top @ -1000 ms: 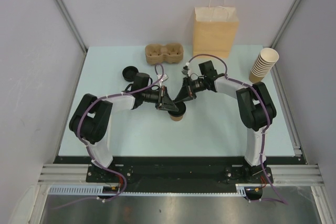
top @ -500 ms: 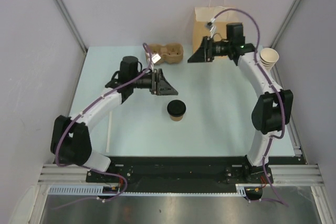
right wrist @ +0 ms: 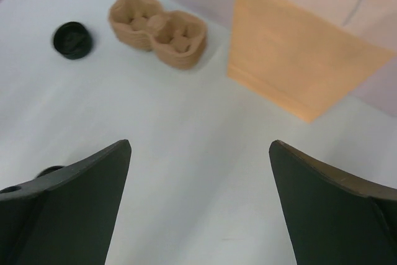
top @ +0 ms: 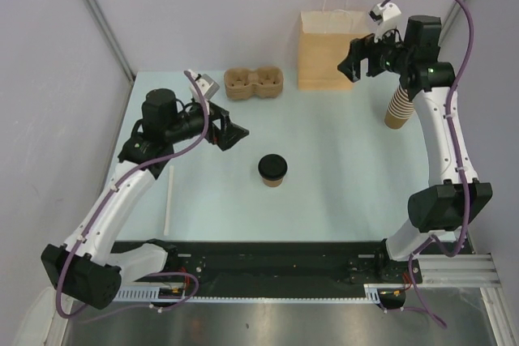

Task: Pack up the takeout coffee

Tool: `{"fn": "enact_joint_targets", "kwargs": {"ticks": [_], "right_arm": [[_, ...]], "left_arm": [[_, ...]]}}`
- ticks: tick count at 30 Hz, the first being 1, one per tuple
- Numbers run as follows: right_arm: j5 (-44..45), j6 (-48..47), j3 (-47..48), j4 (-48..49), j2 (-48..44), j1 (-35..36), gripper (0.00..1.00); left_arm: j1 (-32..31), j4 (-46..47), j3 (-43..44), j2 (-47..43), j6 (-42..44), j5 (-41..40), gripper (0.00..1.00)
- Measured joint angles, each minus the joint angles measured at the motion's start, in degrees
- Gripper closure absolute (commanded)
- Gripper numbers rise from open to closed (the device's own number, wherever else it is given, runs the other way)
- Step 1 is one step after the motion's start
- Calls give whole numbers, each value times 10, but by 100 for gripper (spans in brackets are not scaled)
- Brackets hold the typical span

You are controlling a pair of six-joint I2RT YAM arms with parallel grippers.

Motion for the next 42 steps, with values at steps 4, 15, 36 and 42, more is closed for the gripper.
{"fn": "enact_joint_targets", "kwargs": {"ticks": [4, 15, 36, 42], "right_arm": [[57, -60, -5, 44, 0, 4, 0], [115, -118, 132, 115, 165, 9, 2], [112, -89, 136, 92, 216, 104, 2], [110, -85, 126, 80, 213, 102, 2]], "left_arm": [[0, 0, -21, -8, 30, -14, 1], [0, 12, -47, 8, 45, -41, 0], [-121, -104, 70, 201, 150, -73, 1], [-167, -141, 77, 234, 179, -118, 0]]}}
